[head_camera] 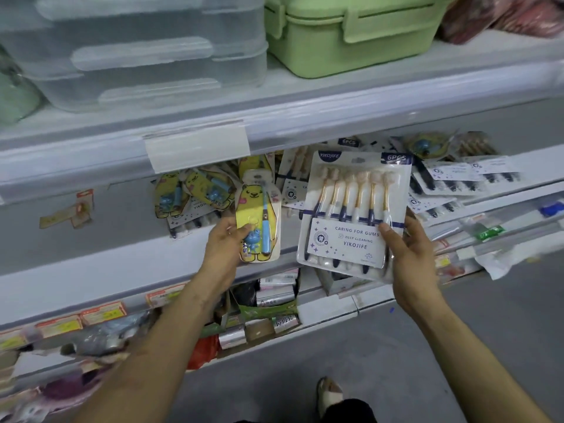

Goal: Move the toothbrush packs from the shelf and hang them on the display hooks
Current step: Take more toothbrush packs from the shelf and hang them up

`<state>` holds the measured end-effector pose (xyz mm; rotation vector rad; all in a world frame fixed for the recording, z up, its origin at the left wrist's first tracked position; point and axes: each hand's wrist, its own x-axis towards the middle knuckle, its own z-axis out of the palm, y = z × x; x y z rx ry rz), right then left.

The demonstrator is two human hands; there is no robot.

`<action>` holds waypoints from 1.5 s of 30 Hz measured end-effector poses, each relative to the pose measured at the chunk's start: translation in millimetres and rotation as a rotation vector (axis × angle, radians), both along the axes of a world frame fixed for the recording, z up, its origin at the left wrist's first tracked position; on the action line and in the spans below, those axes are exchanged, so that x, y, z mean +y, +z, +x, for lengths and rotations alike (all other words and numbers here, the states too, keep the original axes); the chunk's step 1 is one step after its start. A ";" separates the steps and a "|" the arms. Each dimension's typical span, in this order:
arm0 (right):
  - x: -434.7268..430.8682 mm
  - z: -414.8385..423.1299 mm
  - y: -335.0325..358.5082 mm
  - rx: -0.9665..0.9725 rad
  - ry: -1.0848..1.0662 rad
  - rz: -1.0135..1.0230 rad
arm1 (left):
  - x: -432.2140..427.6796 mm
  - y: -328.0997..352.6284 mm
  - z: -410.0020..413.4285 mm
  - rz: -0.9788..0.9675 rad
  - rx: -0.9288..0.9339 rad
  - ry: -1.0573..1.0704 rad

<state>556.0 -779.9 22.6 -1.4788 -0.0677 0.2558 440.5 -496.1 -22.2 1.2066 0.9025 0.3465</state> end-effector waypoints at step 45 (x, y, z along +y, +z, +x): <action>-784.2 288.7 36.4 0.130 -1.174 0.118 | -841.0 81.0 594.7 0.031 -0.187 -1.080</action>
